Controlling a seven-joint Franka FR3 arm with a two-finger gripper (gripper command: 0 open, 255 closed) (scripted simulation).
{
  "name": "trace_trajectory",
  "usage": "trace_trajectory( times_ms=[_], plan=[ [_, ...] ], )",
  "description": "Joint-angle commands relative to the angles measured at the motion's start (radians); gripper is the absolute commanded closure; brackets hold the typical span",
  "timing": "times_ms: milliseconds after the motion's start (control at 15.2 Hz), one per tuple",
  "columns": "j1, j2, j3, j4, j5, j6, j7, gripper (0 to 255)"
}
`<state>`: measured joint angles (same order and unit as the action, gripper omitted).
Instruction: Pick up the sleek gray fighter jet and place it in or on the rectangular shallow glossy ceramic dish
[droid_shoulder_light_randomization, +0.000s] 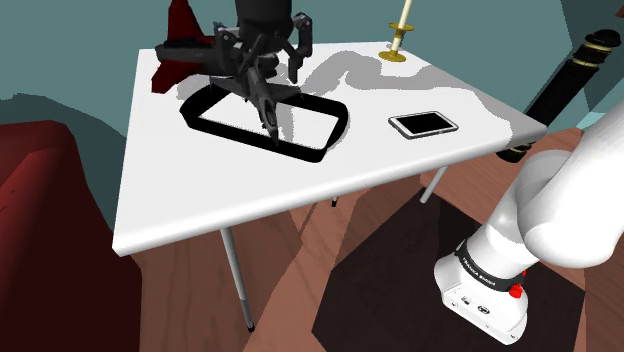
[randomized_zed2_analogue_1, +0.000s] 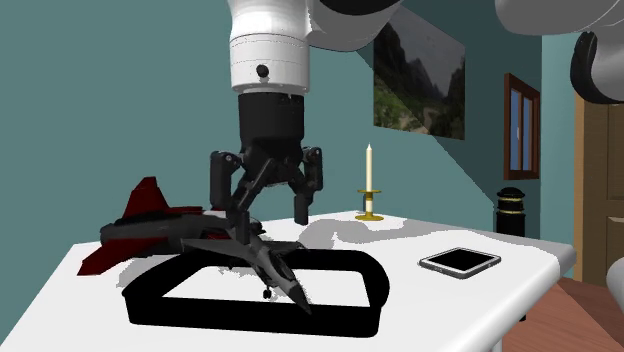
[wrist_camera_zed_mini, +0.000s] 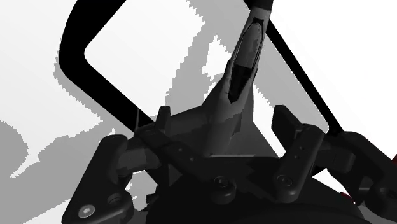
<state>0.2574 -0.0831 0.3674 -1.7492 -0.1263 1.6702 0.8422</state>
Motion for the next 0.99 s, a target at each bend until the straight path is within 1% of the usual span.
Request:
trace_trajectory(
  times_ms=[0, 132, 396, 924],
  plan=[
    [0.000, 0.000, 0.000, 0.000, 0.000, 0.000, 0.000, 0],
    [0.000, 0.000, 0.000, 0.000, 0.000, 0.000, 0.000, 0],
    [0.009, 0.031, 0.013, 0.162, -0.010, -0.135, 0.005, 0],
    [0.009, 0.031, 0.013, 0.162, -0.010, -0.135, 0.005, 0]
  ],
)
